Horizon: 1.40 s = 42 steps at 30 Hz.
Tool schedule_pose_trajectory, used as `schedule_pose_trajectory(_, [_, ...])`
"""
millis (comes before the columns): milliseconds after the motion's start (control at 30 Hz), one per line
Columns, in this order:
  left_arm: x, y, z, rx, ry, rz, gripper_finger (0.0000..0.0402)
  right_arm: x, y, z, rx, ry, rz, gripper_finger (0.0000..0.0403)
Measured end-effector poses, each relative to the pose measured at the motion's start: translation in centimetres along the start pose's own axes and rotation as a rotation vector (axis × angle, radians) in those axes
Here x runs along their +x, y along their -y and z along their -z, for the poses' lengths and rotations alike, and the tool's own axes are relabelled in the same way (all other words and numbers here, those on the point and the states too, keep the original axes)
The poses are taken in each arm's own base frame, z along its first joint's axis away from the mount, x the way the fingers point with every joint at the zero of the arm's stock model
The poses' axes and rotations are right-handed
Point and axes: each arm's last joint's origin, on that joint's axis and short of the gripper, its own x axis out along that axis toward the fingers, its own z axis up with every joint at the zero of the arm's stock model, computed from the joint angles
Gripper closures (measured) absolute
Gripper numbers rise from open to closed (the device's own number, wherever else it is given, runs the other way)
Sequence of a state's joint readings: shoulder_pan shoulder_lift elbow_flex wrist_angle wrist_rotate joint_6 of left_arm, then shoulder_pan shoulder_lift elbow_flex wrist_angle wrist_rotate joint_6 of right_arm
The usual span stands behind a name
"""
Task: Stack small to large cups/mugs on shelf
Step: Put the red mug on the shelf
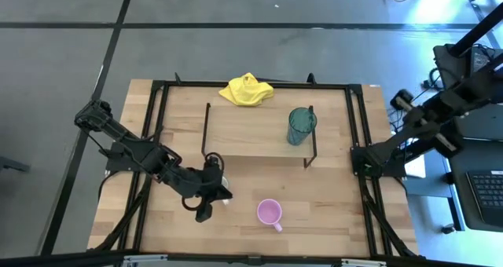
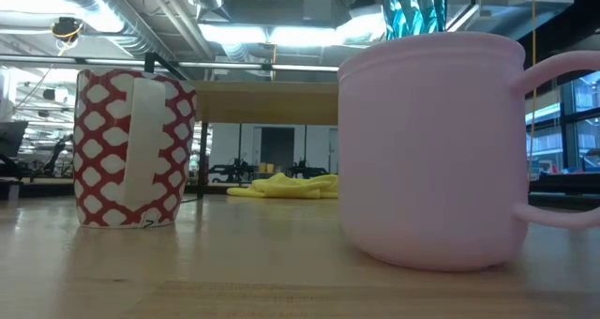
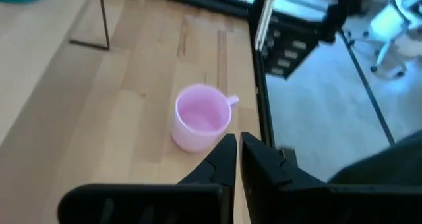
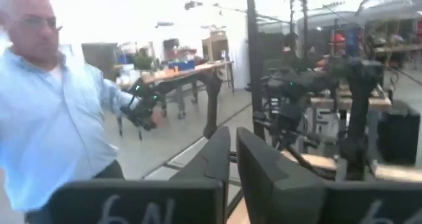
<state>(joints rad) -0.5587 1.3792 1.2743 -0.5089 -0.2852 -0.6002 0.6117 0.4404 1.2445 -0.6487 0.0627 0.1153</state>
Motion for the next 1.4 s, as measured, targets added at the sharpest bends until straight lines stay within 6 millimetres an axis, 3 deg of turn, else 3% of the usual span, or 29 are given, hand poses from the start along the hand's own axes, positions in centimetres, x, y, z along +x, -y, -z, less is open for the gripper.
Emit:
schedule_pose_trajectory(100, [-0.1,-0.6,1.0,0.029,-0.124,-0.033,0.0388,-0.1,0.4,3.1,0.069,0.006,0.006,0.0373])
schedule_pose_trajectory(400, [-0.6,-2.3,2.9,0.124,-0.419,-0.072,0.0388,2.2,1.3,11.3,0.236,-0.075,0.049,0.0373])
schedule_pose_trajectory(600, [-0.8,-3.8,3.2,0.212,-0.542,-0.088,0.0388,3.6,1.6,14.3,0.188,0.038,0.042,0.0373])
schedule_pose_trajectory(733, [-0.4,-4.6,3.1,0.262,-0.564,-0.048,0.0388,3.4,2.1,16.0,0.177,0.088,0.136,0.0373])
schedule_pose_trajectory(967, [1.4,-6.9,5.2,0.307,-0.648,0.017,0.0388,2.3,2.3,17.2,0.143,0.211,0.138,0.0373])
schedule_pose_trajectory(1400, [3.4,-8.1,8.1,0.334,-0.629,0.094,0.0388,2.3,2.6,17.5,0.073,0.193,0.233,0.0373])
